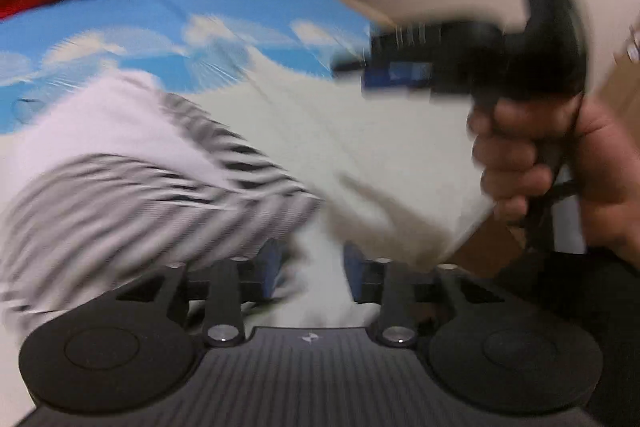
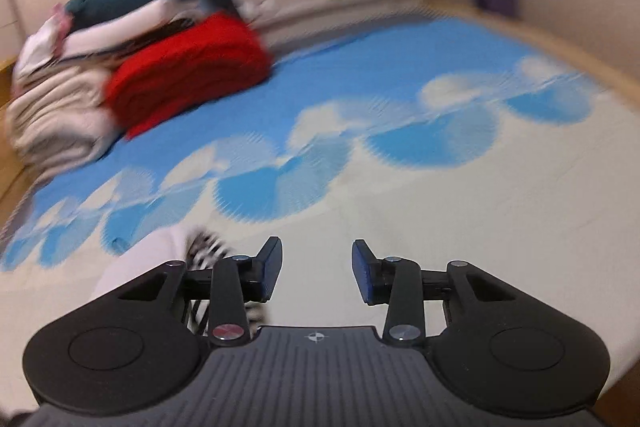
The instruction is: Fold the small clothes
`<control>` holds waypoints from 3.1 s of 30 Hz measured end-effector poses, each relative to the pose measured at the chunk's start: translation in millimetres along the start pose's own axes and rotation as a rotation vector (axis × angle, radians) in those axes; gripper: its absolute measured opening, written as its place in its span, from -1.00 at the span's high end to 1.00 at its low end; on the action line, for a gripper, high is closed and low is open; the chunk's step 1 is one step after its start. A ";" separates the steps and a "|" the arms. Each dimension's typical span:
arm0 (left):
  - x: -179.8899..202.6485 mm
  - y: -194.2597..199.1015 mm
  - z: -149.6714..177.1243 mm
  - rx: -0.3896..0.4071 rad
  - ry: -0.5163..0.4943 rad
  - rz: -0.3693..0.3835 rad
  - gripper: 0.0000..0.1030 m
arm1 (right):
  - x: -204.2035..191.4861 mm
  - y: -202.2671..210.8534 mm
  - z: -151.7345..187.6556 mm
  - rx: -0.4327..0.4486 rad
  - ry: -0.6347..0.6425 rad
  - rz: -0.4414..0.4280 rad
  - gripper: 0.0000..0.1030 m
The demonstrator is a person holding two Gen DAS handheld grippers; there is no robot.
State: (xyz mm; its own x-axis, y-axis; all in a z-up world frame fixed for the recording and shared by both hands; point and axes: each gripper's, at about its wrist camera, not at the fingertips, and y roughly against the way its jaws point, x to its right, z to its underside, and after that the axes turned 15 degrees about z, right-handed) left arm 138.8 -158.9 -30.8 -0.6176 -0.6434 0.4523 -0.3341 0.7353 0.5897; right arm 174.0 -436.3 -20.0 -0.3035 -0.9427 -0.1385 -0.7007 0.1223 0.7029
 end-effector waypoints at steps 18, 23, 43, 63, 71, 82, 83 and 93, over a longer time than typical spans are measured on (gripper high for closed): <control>-109.1 80.3 29.6 0.166 0.455 -0.300 -0.50 | -144.6 -107.0 19.7 -0.373 0.226 -0.282 0.52; -111.8 72.0 27.0 0.162 0.505 -0.268 -0.62 | -116.7 -84.3 3.4 -0.313 0.105 -0.381 0.89; -106.8 16.7 35.1 -0.067 0.288 -0.316 -0.71 | -42.6 -82.8 -4.7 -0.370 -0.047 -0.156 0.69; -109.4 23.0 49.8 -0.014 0.454 -0.191 -0.71 | -28.9 -58.6 43.9 -0.481 0.220 -0.277 0.12; -104.2 25.4 40.6 -0.002 0.429 -0.220 -0.71 | -32.7 -54.7 60.9 -0.505 0.339 -0.274 0.11; -94.6 35.3 17.7 0.053 0.392 -0.219 -0.71 | 13.9 -21.1 35.9 -0.369 0.103 -0.414 0.96; -92.4 35.9 15.0 0.056 0.386 -0.217 -0.71 | 23.3 -16.3 31.6 -0.352 0.045 -0.447 0.96; -92.7 7.0 32.6 -0.198 0.172 -0.323 -0.73 | 32.8 -16.5 50.2 -0.453 0.169 -0.379 0.97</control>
State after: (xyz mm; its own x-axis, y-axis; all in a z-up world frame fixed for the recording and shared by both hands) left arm 170.4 -87.1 -90.4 -0.3698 -0.8730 0.3179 -0.3378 0.4450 0.8293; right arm 143.2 -453.6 -71.1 0.0457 -0.9355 -0.3505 -0.3844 -0.3403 0.8582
